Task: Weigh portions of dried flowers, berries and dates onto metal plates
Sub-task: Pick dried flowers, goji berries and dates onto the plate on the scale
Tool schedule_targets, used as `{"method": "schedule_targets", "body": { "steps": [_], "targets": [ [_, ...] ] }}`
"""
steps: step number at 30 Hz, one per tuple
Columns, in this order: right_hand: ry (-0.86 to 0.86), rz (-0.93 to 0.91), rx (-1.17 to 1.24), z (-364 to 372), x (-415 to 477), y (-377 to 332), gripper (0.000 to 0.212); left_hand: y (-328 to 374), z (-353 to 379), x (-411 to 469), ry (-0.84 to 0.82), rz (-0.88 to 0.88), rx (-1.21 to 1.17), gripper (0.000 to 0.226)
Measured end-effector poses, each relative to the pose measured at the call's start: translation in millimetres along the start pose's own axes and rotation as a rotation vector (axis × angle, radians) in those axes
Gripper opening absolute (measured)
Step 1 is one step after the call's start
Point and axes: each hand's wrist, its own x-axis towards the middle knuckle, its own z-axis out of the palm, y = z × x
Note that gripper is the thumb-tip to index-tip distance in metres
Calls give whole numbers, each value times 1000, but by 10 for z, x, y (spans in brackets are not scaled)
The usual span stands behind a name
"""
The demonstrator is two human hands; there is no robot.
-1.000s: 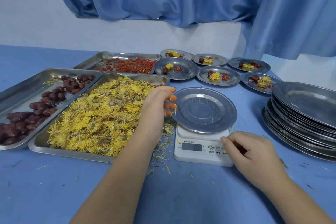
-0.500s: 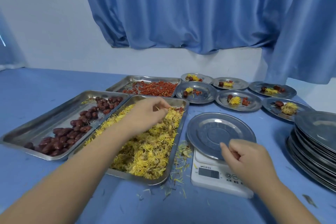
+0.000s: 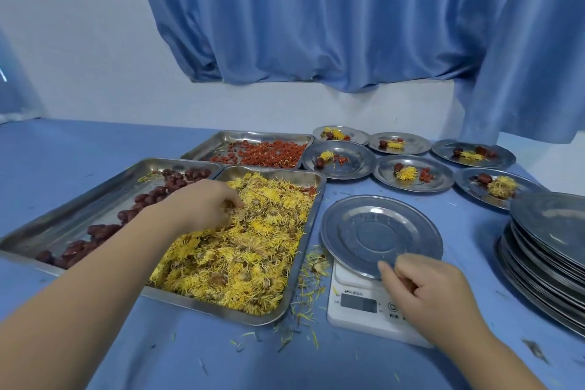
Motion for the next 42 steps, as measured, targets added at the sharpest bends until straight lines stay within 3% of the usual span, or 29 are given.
{"method": "schedule_targets", "body": {
  "steps": [6,13,20,24,26,29,32,34,39,42],
  "targets": [
    [10,45,26,-43,2,14,44,-51,-208,-116,173,-9,-213,17],
    [-19,63,63,-39,4,9,47,-55,-320,-107,267,-98,-495,28],
    [-62,90,48,-32,11,44,60,-33,-10,173,88,-111,-198,27],
    [-75,88,55,-34,9,48,59,-105,-33,221,-10,-141,-21,58],
    [-72,78,64,-35,12,43,59,-153,-55,211,-64,-167,9,53],
    [-67,81,66,-41,16,34,57,-191,-64,174,-69,-178,-9,23],
    [-77,99,67,-51,15,31,58,-221,-107,139,56,-168,-69,10],
    [-79,101,70,-55,18,30,58,-235,-145,119,99,-169,-104,14],
    [-87,111,93,-54,13,23,58,-213,-14,111,-63,-180,-45,39],
    [-80,112,97,-68,11,30,58,-213,79,111,-33,-180,-73,41]
  ]
}}
